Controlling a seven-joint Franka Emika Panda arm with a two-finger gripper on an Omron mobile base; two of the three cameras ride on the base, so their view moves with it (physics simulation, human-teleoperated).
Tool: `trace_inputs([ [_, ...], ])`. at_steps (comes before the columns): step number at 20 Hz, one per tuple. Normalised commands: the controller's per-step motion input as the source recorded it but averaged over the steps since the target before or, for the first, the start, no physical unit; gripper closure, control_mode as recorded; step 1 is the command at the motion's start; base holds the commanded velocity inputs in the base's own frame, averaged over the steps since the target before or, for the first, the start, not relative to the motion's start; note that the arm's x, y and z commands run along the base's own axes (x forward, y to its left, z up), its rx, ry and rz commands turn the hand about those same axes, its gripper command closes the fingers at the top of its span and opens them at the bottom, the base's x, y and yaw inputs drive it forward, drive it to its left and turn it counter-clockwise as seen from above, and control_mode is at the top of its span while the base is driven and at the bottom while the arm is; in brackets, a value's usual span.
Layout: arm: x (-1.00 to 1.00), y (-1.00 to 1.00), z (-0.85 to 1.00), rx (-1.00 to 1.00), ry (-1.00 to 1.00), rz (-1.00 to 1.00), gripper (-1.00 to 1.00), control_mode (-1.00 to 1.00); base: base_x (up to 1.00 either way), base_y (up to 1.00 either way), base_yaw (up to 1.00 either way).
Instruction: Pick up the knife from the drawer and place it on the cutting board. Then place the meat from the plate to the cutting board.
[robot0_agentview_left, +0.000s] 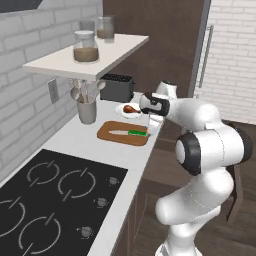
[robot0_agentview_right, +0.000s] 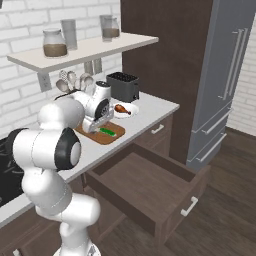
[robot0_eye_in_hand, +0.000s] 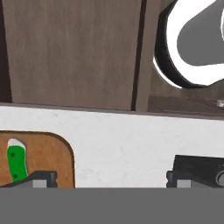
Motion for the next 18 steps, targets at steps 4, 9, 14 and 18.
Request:
trace_inputs([
  [4,-0.87,-0.08,0.33,-0.19,0.0,0.79,-1.0,-1.0,0.0,0.0,0.0],
  [9,-0.7,-0.02,0.15,-0.25,0.0,0.87,-1.0,-1.0,0.0,0.0,0.0],
  [14,-0.64,-0.02,0.09,-0.14,0.0,0.91,-1.0,-1.0,0.0,0.0,0.0],
  [18,-0.63,-0.12,0.13,0.0,0.0,0.85,-1.0,-1.0,0.0,0.0,0.0],
])
